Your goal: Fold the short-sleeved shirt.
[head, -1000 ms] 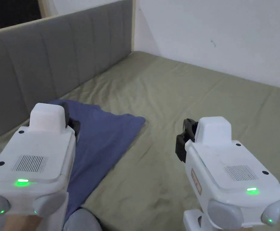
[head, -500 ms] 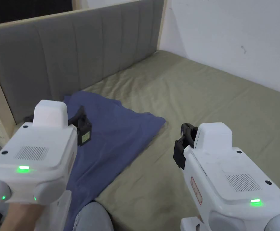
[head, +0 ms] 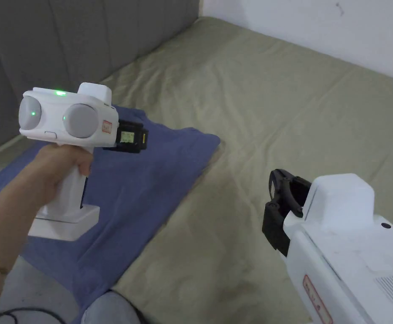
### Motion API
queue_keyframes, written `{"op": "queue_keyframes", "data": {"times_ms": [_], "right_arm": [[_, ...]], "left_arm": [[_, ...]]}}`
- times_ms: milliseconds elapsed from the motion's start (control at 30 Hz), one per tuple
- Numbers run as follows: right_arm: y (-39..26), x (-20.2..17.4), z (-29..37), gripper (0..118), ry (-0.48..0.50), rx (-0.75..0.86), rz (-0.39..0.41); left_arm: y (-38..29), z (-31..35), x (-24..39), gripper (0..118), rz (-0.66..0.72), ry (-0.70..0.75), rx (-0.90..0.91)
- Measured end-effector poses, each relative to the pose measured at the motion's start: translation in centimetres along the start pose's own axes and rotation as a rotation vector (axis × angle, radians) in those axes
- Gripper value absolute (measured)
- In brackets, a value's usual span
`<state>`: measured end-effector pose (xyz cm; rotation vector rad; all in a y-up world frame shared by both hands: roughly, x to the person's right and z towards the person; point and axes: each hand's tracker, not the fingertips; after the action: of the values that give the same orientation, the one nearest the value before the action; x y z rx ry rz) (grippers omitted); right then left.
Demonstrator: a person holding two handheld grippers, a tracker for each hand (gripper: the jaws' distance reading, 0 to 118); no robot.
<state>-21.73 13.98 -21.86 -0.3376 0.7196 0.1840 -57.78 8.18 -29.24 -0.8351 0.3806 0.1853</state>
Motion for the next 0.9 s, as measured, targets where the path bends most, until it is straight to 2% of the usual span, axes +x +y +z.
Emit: {"op": "queue_keyframes", "data": {"times_ms": [233,367,400,500,567,600,667,733,900], "right_arm": [[-2.3,1.5,-2.8,0,-0.052,-0.102,0.011],[-3.9,2.2,-3.4,0,-0.07,-0.148,0.003],[-4.2,2.4,-3.5,0,-0.076,-0.159,-0.004],[-4.9,2.9,-3.6,0,-0.073,-0.187,-0.027],[-5.2,3.0,-3.6,0,-0.072,-0.194,-0.034],[-5.3,3.1,-3.4,0,-0.071,-0.195,-0.04],[-5.4,3.0,-3.0,0,-0.068,-0.193,-0.057],[-5.2,2.8,-2.2,0,-0.069,-0.188,-0.059],[-4.4,2.4,0.5,0,-0.079,-0.149,-0.018]], "left_arm": [[0.7,-12.3,2.6,118,-0.181,-0.029,-0.282],[0.2,-15.8,2.5,115,-0.149,0.032,-0.37],[0.1,-16.0,2.4,109,-0.128,0.022,-0.388],[0.1,-15.3,2.1,79,-0.074,-0.028,-0.372],[0.4,-14.0,2.0,21,-0.128,-0.075,-0.335],[0.6,-13.3,1.9,0,-0.135,-0.079,-0.321],[0.9,-12.6,1.4,0,-0.098,-0.015,-0.293],[0.8,-11.5,0.0,0,0.019,-0.069,-0.259],[0.3,-6.8,-1.7,0,0.21,-0.069,-0.106]]}}
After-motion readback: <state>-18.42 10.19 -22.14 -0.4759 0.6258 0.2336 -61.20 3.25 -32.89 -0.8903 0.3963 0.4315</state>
